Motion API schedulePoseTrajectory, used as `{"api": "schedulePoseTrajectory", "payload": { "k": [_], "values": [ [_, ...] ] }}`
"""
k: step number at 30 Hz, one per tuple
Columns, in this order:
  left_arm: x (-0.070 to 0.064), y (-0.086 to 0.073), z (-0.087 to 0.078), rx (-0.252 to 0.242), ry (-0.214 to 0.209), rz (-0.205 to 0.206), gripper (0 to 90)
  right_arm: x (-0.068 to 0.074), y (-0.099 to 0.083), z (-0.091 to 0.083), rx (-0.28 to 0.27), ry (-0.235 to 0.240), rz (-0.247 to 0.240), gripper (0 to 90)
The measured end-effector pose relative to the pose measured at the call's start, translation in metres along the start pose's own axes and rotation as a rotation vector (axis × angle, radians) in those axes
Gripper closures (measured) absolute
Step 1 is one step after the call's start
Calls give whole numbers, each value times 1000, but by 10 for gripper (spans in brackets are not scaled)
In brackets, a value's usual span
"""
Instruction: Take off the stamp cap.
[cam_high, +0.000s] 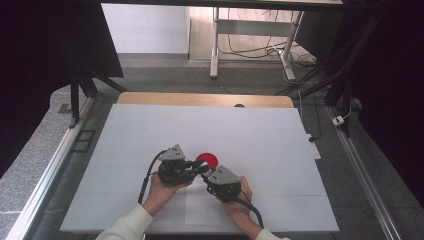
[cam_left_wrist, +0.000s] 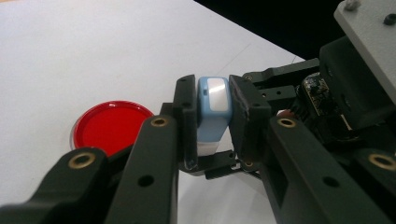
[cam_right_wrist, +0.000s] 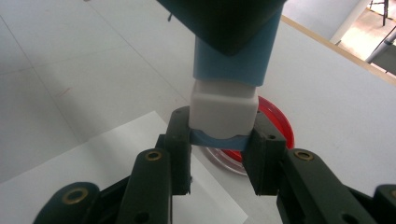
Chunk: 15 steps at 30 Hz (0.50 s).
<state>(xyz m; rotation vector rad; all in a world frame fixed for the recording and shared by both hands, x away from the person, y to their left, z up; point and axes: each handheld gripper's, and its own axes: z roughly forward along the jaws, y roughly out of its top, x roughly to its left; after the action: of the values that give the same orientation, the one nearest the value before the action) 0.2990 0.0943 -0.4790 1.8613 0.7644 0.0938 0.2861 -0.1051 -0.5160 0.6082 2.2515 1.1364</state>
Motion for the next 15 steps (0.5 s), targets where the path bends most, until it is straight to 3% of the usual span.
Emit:
{"api": "schedulePoseTrajectory", "payload": {
  "k": [15],
  "values": [
    [-1,-1,0,6,29,26,763,2,0,0,-15,-8,-10,649]
  ]
}}
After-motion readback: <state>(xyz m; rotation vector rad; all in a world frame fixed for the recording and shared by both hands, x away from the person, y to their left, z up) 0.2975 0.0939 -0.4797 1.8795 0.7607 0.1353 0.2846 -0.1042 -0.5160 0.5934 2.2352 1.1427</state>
